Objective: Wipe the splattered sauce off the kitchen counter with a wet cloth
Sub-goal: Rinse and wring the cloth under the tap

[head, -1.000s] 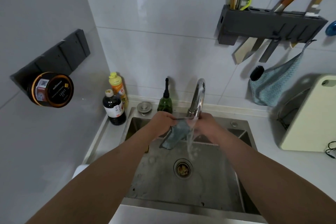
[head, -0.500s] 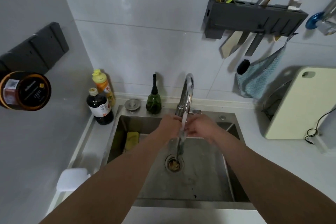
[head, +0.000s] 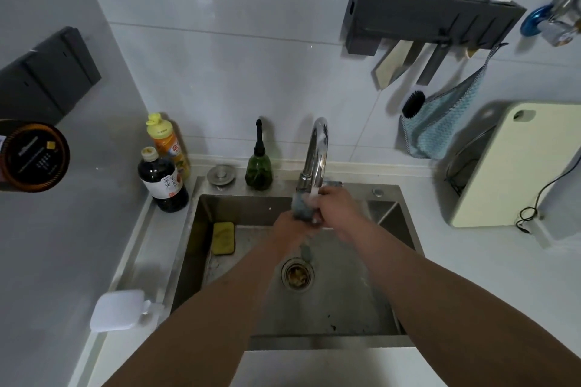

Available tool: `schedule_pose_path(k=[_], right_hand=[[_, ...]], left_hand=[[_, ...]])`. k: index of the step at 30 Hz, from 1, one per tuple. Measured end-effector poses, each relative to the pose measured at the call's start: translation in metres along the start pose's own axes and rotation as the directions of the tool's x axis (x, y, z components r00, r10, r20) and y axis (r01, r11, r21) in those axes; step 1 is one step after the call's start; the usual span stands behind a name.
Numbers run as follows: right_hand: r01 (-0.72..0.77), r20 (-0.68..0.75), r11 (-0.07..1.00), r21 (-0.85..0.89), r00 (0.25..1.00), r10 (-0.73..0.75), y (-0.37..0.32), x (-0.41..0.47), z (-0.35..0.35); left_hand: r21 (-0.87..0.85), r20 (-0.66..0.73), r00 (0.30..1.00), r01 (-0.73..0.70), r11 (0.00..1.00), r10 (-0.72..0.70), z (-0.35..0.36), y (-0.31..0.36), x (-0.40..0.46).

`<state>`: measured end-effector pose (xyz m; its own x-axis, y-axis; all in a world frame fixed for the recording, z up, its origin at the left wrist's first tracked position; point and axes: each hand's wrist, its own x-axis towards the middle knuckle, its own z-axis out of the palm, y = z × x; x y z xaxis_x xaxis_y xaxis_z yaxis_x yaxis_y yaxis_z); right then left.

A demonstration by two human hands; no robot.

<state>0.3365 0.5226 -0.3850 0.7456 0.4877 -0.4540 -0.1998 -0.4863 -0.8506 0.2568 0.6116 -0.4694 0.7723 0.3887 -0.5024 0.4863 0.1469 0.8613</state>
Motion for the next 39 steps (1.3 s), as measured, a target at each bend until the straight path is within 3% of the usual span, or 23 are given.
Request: schedule_pose_path(k=[2,6,9,10,12,16,17,18,19,21,23,25,27,31,32,35,37,39], right_hand=[[-0.006,-0.046,0.999,0.037,0.999,0.008,0.001,-0.001,-0.003],[0.001,-0.146,0.987,0.164,0.989,0.023,0.009,-0.003,-0.039],[0.009,-0.181,1.000,0.021,0.984,-0.005,0.027,-0.003,-0.065],[0.006,-0.190,0.995,-0.097,0.981,-0.025,0.035,-0.003,-0.066],[-0.010,-0.138,0.960,-0.279,0.990,-0.030,0.052,-0.003,-0.060],[0.008,0.040,0.941,-0.337,0.999,0.006,0.069,-0.011,-0.035],[0.012,0.059,0.954,-0.298,0.998,0.006,0.069,-0.012,-0.031],[0.011,0.069,0.971,-0.241,0.998,0.006,0.067,-0.014,-0.028],[0.007,0.060,0.980,-0.198,0.998,0.005,0.065,-0.012,-0.028],[0.027,0.019,0.981,-0.190,1.000,-0.024,0.060,-0.009,-0.031],[0.024,-0.014,0.981,-0.192,1.000,-0.027,0.057,-0.005,-0.037],[-0.010,-0.042,0.984,-0.178,0.999,0.003,0.059,-0.002,-0.040],[-0.041,-0.051,0.977,-0.209,0.998,0.031,0.065,0.000,-0.037],[-0.142,0.052,0.975,-0.171,0.987,0.153,0.082,0.005,-0.018],[-0.203,0.079,0.973,-0.112,0.974,0.212,0.084,0.005,-0.013],[-0.388,0.179,0.887,0.250,0.919,0.351,0.093,0.012,0.000],[-0.416,0.238,0.791,0.449,0.909,0.344,0.093,0.016,0.009],[-0.400,0.218,0.682,0.612,0.914,0.341,0.093,0.021,0.019]], left_hand=[[0.076,-0.064,0.998,0.007,0.997,-0.002,0.015,-0.008,0.005],[0.202,-0.058,0.998,-0.017,0.979,0.030,0.018,-0.021,0.014],[-0.081,-0.020,0.995,0.094,0.992,-0.096,0.023,-0.017,0.023],[-0.289,0.037,0.986,0.166,0.943,-0.162,0.027,-0.013,0.026],[-0.527,0.011,0.968,0.219,0.821,-0.252,0.040,-0.026,0.055],[-0.622,-0.075,0.979,0.103,0.776,-0.190,0.054,0.010,0.030],[-0.566,-0.131,0.966,0.111,0.817,-0.222,0.054,0.011,0.030],[-0.384,-0.215,0.948,0.139,0.913,-0.235,0.051,0.006,0.036],[-0.025,-0.252,0.942,0.223,0.974,-0.223,0.046,0.002,0.039],[0.353,-0.349,0.924,0.284,0.891,-0.156,0.032,0.002,0.036],[0.435,-0.417,0.900,0.318,0.842,-0.125,0.020,-0.002,0.044],[0.465,-0.448,0.882,0.371,0.804,-0.148,0.015,-0.002,0.047],[0.490,-0.395,0.916,0.274,0.827,-0.070,0.015,-0.004,0.047],[0.281,-0.480,0.875,0.221,0.934,-0.062,0.023,0.011,0.039],[0.186,-0.491,0.867,0.206,0.961,-0.091,0.028,0.013,0.038],[0.261,-0.456,0.890,0.129,0.957,0.005,0.050,0.022,0.020],[0.279,-0.359,0.933,0.106,0.954,0.001,0.061,0.015,0.016],[0.181,-0.302,0.953,0.092,0.979,-0.034,0.063,0.007,0.011]])
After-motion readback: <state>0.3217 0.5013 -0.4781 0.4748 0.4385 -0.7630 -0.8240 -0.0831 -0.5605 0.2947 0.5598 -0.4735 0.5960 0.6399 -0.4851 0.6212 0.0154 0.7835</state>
